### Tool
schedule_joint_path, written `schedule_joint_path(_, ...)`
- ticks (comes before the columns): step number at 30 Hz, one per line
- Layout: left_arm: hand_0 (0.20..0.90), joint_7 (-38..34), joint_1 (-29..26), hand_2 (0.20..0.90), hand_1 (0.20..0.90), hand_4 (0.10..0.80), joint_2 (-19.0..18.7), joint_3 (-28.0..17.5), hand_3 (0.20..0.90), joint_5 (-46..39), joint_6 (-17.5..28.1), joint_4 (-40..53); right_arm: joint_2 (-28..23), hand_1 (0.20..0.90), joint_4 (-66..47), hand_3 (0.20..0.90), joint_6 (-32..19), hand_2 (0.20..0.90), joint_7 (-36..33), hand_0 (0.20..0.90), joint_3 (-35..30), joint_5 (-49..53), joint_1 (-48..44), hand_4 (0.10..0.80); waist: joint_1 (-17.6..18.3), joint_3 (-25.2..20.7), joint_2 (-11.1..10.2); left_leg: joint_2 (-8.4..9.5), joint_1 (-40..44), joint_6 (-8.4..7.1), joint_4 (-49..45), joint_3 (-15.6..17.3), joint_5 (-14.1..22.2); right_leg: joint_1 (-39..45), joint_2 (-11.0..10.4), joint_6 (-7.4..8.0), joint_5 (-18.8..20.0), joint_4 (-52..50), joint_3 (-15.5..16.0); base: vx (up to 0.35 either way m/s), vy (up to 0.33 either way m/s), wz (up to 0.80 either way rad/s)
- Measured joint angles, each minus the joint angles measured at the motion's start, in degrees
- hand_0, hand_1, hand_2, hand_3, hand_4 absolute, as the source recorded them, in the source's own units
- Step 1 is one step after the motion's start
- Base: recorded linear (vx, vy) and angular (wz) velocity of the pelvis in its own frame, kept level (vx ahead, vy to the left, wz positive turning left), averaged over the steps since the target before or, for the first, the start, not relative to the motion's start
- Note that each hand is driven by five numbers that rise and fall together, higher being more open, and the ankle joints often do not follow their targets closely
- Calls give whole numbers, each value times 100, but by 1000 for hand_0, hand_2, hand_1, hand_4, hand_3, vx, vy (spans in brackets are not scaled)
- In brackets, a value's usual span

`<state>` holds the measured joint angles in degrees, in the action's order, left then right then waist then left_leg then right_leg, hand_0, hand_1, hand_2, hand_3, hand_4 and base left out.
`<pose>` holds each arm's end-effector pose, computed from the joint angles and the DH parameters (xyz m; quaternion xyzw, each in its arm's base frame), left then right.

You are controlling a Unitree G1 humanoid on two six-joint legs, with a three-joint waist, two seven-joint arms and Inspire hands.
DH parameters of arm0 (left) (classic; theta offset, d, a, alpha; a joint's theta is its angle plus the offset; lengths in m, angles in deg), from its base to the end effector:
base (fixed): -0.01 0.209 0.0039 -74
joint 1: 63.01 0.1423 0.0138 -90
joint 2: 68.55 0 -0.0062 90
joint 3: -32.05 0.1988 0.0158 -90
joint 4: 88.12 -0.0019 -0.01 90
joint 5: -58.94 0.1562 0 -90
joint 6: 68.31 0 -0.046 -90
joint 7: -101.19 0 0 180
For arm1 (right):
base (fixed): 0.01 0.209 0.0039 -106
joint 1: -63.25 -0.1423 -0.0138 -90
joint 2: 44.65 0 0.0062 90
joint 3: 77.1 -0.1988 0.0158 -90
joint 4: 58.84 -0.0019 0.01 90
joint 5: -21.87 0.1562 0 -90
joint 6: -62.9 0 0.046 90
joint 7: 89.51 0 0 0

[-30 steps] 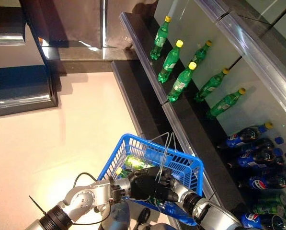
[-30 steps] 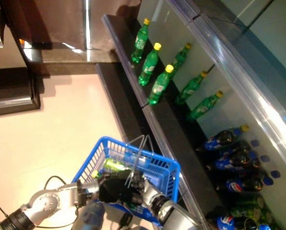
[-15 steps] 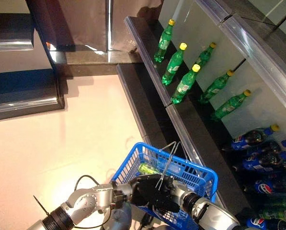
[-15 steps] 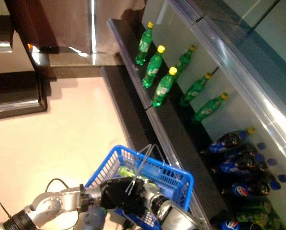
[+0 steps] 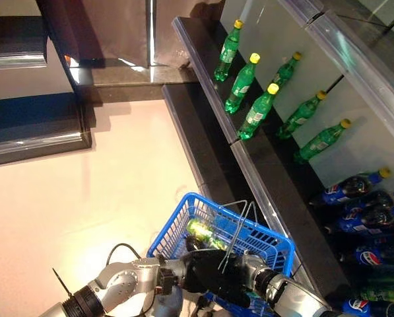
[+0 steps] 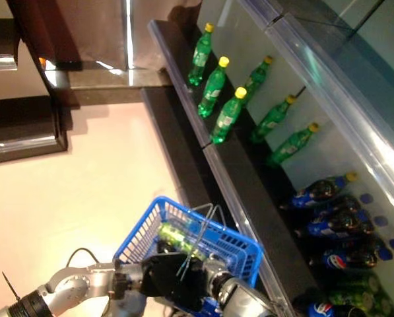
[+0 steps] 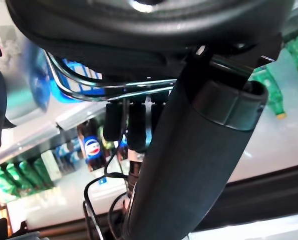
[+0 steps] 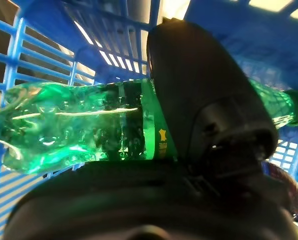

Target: Pick up the drink and place into the basket.

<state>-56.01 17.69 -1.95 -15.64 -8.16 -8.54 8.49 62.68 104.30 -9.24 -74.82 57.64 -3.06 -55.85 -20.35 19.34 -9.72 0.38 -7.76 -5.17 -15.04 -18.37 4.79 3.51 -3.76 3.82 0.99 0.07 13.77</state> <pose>0.1871 0.1402 0.0137 -0.2122 0.3875 -0.5001 0.7448 0.2283 -0.0874 -0.0946 -0.4949 0.4408 0.3709 0.6506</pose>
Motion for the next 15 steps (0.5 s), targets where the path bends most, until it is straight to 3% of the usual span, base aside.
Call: schedule_joint_path(15,300,0,-312,300,300,100,0,-66,200,17,5,0,-61,900,66,900,-57,900,-598,900,-197,744,-332,800,5,524,127,-3,-64,6,1,-9,-26,-79,-2,-1,6,-20,6,-15,-1,0)
